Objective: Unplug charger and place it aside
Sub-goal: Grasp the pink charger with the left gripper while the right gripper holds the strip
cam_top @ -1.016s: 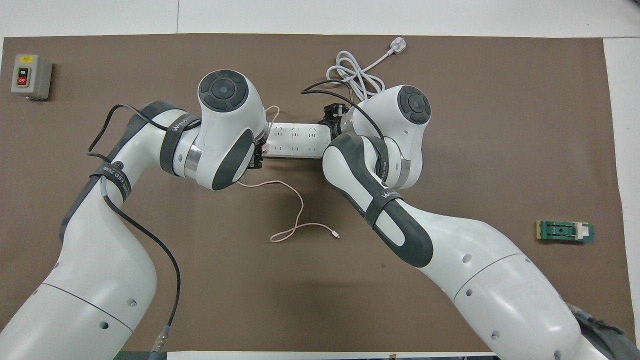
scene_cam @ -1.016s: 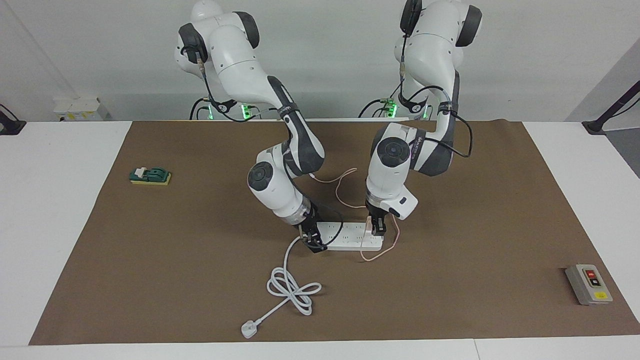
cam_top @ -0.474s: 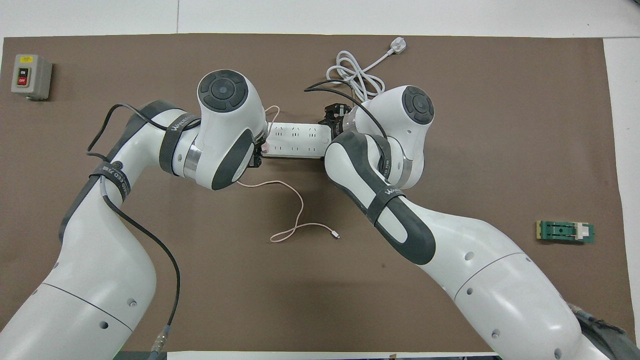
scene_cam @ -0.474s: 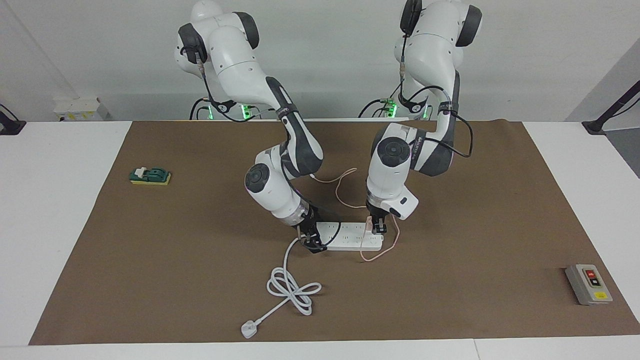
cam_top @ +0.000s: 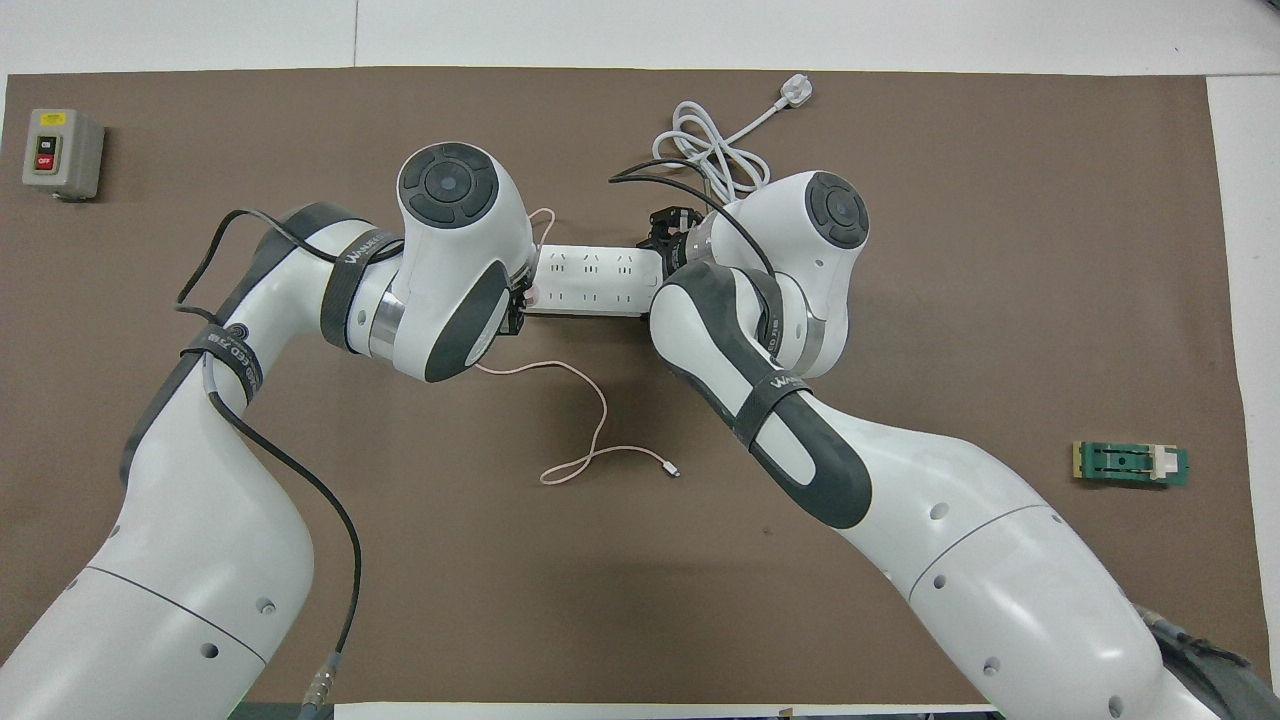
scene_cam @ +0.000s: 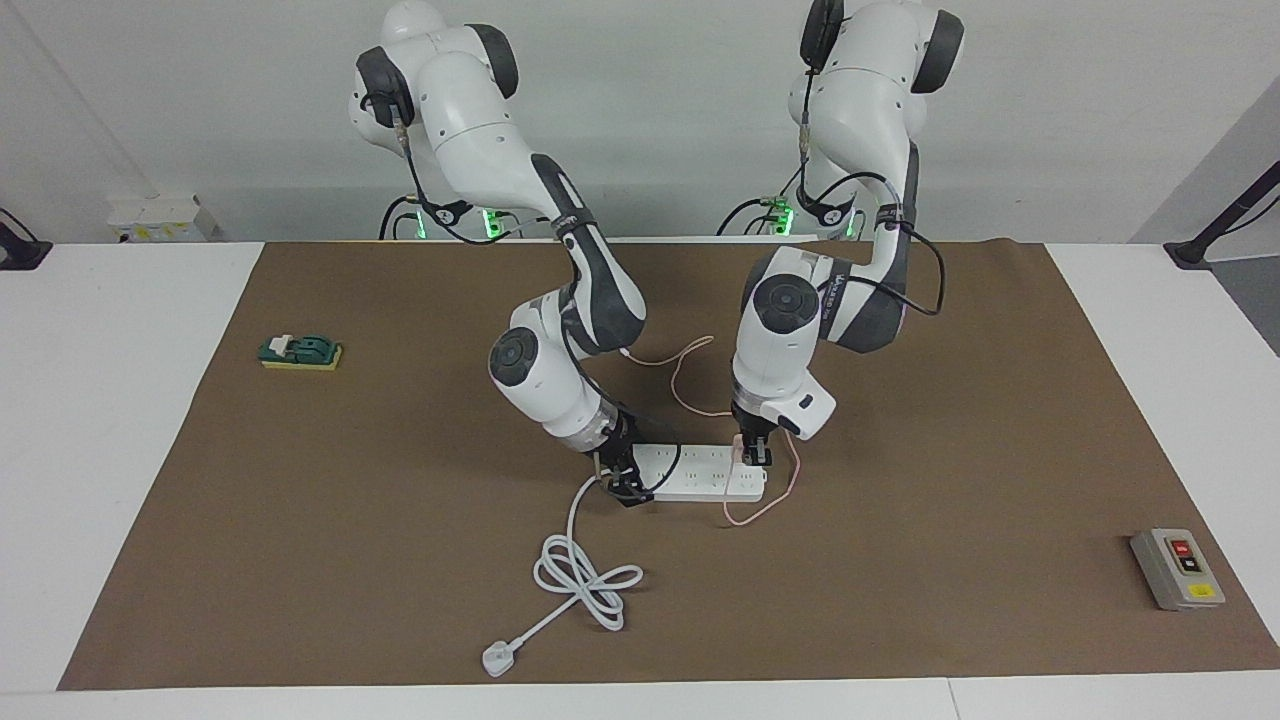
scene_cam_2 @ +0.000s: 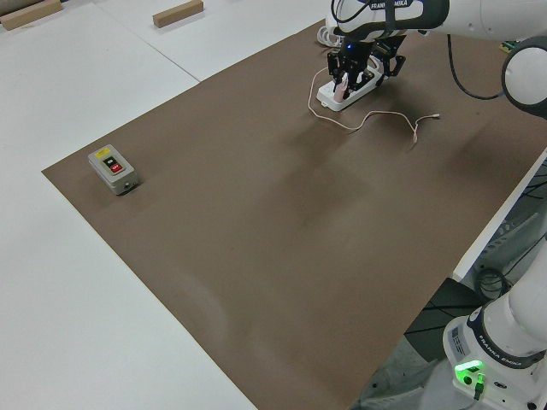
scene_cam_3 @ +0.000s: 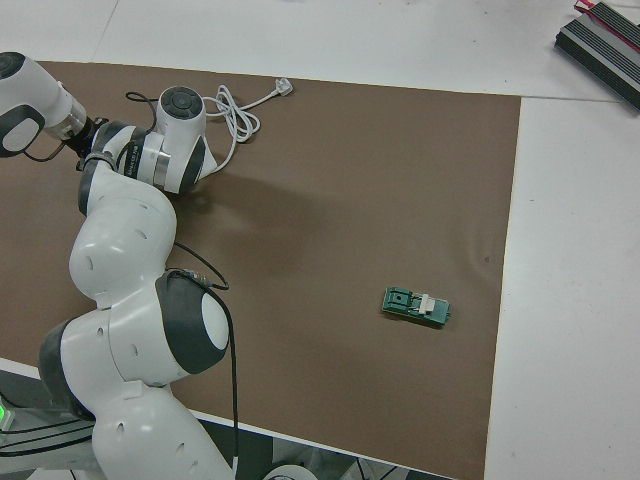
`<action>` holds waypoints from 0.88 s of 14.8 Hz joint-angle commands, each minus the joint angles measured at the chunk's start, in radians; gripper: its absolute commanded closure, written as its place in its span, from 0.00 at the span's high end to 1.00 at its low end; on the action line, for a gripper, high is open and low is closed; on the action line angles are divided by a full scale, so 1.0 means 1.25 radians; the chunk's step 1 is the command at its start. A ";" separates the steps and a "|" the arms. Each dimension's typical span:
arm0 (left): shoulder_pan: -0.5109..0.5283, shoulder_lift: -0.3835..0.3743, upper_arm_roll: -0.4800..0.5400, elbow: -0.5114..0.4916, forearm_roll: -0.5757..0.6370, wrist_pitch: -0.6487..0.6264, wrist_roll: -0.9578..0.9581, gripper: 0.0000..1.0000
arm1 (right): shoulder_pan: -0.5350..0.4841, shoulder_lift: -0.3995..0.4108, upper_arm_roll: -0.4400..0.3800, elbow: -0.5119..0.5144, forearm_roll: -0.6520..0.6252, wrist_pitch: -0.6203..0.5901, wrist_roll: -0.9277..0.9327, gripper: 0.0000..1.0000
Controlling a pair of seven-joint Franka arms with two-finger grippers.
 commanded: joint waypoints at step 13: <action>0.002 -0.075 0.004 -0.013 0.042 -0.091 0.070 0.00 | -0.003 0.061 0.006 0.013 0.010 0.051 -0.036 0.00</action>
